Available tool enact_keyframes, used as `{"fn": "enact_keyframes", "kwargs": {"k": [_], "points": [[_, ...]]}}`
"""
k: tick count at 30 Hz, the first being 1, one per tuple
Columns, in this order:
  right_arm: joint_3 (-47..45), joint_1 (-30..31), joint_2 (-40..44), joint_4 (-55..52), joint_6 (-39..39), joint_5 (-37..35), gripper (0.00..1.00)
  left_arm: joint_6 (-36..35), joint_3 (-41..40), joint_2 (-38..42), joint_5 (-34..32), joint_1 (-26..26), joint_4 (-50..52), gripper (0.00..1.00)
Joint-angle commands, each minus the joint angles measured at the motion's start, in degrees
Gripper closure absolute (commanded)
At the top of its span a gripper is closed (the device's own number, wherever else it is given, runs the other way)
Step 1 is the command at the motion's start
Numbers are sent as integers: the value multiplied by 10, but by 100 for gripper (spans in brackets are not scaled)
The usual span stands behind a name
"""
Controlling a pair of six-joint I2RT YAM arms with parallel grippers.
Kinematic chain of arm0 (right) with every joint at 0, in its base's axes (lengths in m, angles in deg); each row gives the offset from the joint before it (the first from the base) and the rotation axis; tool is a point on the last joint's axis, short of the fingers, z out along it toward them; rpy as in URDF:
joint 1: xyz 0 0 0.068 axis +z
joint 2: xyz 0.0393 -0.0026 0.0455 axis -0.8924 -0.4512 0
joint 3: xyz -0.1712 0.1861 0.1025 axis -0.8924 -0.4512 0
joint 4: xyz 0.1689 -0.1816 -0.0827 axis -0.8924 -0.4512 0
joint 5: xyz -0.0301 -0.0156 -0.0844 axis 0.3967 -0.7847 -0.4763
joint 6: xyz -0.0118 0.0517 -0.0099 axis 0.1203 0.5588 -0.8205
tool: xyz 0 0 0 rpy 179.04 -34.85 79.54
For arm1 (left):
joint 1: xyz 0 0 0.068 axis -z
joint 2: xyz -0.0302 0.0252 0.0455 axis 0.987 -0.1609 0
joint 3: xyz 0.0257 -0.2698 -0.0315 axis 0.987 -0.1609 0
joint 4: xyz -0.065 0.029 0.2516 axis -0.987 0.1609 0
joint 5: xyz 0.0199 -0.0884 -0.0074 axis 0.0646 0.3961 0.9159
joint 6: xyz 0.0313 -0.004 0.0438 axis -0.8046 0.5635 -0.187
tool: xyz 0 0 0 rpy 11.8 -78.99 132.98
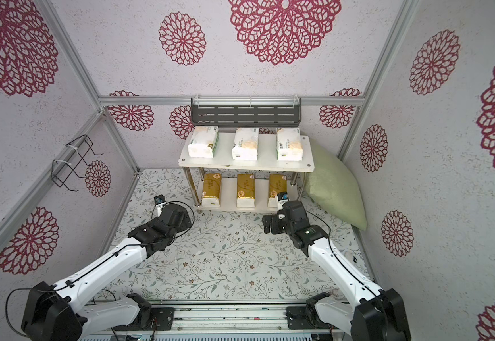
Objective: Place the tissue boxes on the shelf by color
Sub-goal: Reset both arms
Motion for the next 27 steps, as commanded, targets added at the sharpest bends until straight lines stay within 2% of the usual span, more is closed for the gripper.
{"fn": "enact_keyframes", "kwargs": {"k": [1, 7, 11, 16, 18, 20, 22, 25, 26, 27], "points": [[-36, -31, 31, 170, -6, -63, 1, -15, 6, 22, -54, -49, 3, 2], [-229, -69, 67, 479, -53, -167, 1, -34, -29, 12, -114, -143, -93, 3], [-255, -115, 15, 539, -94, -208, 1, -57, -45, -27, -151, -180, -159, 3], [-323, -156, -75, 754, -95, -197, 1, -138, -73, -70, -194, -190, -269, 3], [-323, -161, -95, 791, -107, -190, 1, -189, -95, -75, -145, -206, -344, 3], [-339, -162, -124, 876, -126, -191, 1, -203, -95, -72, -96, -223, -358, 3], [-348, -164, -165, 934, -130, -200, 1, -240, -110, -72, -85, -234, -408, 3], [-367, -164, -232, 1028, -140, -169, 1, -277, -141, -74, -54, -260, -471, 3], [-369, -164, -258, 1072, -146, -176, 1, -291, -164, -72, -28, -272, -516, 3], [-372, -163, -259, 1066, -143, -175, 1, -299, -181, -74, -1, -287, -552, 3]]}}
